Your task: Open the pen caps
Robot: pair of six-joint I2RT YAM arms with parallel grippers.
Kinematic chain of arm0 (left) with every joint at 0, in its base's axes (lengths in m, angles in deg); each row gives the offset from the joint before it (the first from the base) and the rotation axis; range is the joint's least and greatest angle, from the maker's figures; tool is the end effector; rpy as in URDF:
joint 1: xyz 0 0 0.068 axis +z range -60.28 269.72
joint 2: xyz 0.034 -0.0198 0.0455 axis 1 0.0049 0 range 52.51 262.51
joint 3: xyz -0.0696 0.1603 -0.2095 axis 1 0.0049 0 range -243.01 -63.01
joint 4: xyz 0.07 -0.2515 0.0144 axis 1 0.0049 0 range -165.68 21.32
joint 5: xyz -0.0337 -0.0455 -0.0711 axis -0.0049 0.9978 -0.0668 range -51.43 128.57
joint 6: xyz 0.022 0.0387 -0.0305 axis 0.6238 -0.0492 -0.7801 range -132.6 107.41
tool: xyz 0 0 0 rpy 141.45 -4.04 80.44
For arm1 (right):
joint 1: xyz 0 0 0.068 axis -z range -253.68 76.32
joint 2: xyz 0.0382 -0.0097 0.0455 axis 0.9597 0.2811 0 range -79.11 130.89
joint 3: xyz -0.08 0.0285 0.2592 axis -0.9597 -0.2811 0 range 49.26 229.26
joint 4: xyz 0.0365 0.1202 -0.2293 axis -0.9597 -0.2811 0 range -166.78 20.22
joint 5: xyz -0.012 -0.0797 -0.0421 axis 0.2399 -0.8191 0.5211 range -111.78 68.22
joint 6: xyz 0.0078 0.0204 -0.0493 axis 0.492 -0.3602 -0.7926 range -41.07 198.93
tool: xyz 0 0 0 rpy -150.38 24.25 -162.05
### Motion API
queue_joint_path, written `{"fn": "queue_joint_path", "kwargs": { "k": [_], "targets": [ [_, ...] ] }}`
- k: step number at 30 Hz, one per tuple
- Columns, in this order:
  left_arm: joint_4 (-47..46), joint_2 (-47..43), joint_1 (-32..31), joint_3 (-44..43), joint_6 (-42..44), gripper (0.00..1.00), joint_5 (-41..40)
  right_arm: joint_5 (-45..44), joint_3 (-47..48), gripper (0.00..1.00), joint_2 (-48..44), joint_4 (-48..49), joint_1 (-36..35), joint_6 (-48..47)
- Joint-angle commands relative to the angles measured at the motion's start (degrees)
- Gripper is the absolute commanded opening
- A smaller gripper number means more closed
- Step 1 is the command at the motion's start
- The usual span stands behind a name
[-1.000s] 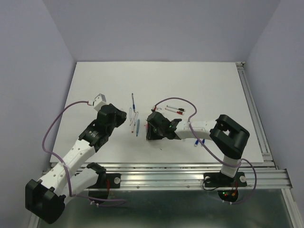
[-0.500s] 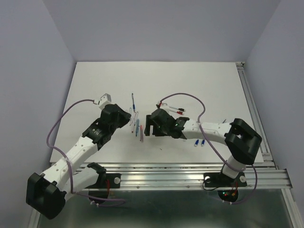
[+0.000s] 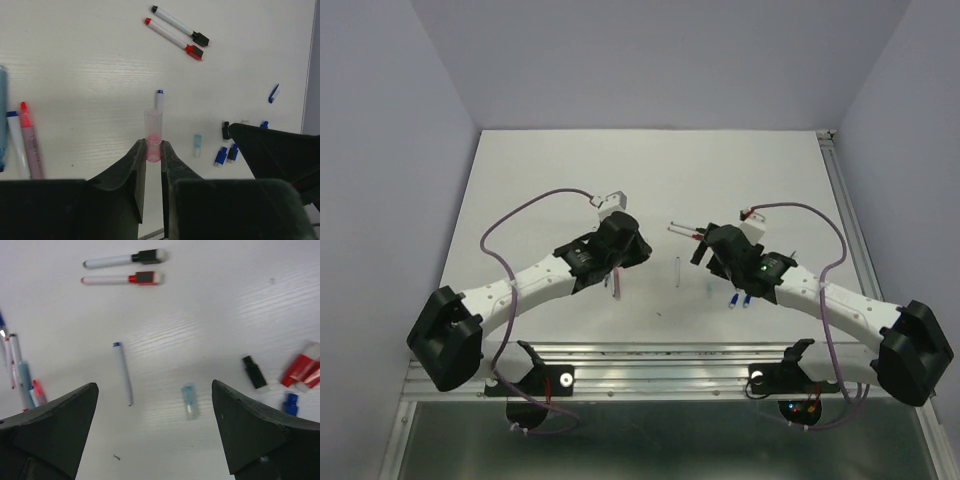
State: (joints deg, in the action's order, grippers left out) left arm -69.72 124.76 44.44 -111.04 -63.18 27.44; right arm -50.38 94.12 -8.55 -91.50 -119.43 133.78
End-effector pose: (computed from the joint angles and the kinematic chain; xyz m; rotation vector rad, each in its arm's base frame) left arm 0.2030 -0.1953 0.2644 -0.2237 2.1794 -0.7916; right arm 0.1867 0.1674 0.2326 0.4068 2.2569 0.3126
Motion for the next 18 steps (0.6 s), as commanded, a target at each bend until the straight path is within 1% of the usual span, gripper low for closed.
{"fn": "queue_joint_path", "kwargs": {
  "k": [1,6,7,9,11,12,15,18],
  "targets": [
    [-2.4,5.3,-4.9,-5.8,2.2,0.00,0.6,-5.8,-4.2,1.00,-6.7,-4.8,6.8,3.2],
    [-2.4,16.8,-9.5,-13.2,2.9,0.00,3.0,-5.5,-8.7,1.00,-10.3,-5.5,18.3,2.4],
    [-2.5,18.4,-11.0,-15.4,3.5,0.00,3.2,-5.8,-9.4,1.00,-10.8,-5.2,19.7,2.5],
    [-2.4,21.2,-12.0,-17.6,4.1,0.00,4.4,-5.3,-10.8,1.00,-11.7,-4.8,23.6,2.6],
    [-2.3,25.6,-13.3,-20.9,4.5,0.00,5.6,-5.2,-11.3,1.00,-13.3,-4.7,24.9,2.3],
    [-1.7,27.0,-13.7,-22.0,5.1,0.02,6.6,-5.5,-11.3,1.00,-14.0,-4.7,25.1,1.8],
    [0.4,34.0,-15.2,-27.3,6.5,0.02,7.9,-6.1,-11.2,1.00,-16.2,-5.2,25.3,0.6],
    [1.7,37.3,-16.6,-31.9,7.4,0.06,9.0,-6.6,-11.2,1.00,-18.2,-5.8,25.3,-0.1]
  ]
}}
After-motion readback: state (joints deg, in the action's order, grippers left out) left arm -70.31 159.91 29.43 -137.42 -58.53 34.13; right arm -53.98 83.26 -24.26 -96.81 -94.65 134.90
